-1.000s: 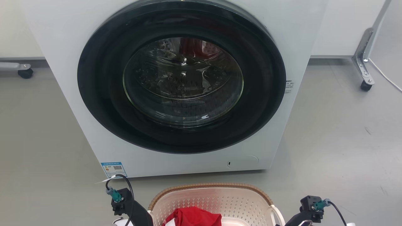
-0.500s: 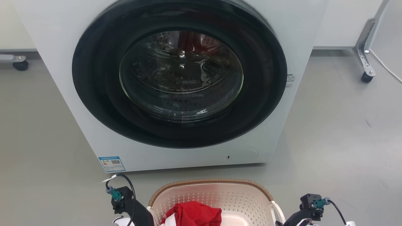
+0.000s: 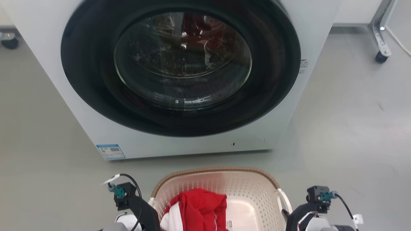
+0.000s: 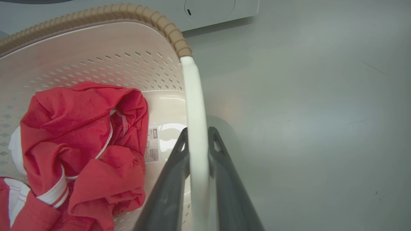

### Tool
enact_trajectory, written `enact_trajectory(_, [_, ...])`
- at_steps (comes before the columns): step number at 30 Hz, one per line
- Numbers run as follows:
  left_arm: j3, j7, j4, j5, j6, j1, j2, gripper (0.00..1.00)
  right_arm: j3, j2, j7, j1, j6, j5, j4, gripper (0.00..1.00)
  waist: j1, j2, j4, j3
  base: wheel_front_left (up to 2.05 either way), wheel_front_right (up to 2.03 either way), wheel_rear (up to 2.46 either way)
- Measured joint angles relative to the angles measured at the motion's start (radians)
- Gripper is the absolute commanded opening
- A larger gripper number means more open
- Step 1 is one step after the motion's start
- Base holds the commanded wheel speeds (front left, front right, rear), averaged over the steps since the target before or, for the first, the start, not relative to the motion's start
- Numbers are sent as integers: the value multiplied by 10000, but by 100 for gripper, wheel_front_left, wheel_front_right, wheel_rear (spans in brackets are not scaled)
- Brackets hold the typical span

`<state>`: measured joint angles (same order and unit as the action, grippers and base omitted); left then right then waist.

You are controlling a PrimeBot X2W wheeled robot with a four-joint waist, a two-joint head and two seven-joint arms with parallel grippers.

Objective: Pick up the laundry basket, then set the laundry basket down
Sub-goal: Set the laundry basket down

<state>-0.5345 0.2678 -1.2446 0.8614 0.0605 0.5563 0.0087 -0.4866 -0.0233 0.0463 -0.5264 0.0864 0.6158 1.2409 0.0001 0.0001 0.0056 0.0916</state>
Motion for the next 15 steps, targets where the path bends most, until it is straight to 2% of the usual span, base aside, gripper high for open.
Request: enact_trajectory(15, [-203,-855,441,-35,-113,1004,84,0,-79,-115,-568,-1087,-159,-199,-138,0,1,1,47,1802,0,0,0])
